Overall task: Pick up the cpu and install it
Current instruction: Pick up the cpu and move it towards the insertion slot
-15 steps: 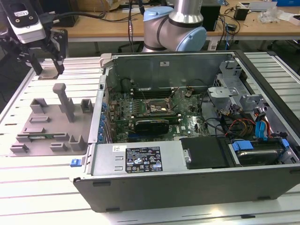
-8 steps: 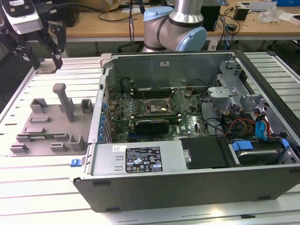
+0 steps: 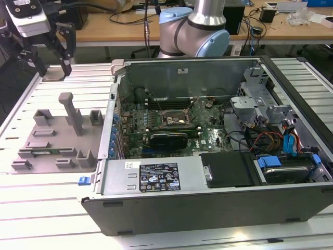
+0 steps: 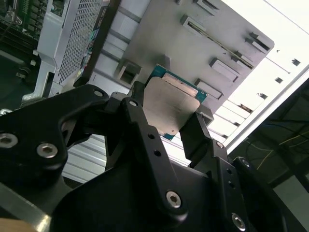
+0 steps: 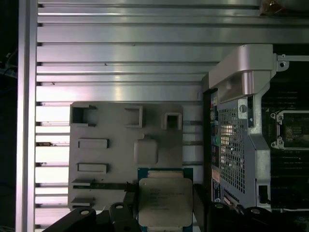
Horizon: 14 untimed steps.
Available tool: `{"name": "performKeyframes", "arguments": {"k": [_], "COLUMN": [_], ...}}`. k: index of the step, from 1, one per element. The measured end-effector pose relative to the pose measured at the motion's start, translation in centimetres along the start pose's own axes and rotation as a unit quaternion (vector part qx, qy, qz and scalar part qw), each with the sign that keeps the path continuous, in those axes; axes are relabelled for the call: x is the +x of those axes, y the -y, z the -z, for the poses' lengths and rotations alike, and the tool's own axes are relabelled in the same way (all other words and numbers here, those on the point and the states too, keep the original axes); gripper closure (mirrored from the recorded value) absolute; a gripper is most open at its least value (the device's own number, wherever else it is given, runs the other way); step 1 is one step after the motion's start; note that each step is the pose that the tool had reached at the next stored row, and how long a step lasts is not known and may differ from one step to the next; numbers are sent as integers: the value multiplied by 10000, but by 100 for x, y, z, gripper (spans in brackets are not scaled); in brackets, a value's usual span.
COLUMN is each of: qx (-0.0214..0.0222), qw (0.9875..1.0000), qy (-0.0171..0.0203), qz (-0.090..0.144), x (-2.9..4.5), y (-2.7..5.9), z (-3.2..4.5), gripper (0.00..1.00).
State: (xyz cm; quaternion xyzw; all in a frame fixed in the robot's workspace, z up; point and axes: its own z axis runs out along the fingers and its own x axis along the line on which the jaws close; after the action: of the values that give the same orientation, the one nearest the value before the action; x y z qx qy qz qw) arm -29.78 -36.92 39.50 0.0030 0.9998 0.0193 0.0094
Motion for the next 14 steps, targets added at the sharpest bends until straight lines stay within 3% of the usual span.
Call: {"name": "performKeyframes", "arguments": {"k": [14], "qx": [0], "qw": [10000], "qy": [0], "qz": [0], "x": [-427], "y": [15], "z": [-8], "gripper": [45]}}
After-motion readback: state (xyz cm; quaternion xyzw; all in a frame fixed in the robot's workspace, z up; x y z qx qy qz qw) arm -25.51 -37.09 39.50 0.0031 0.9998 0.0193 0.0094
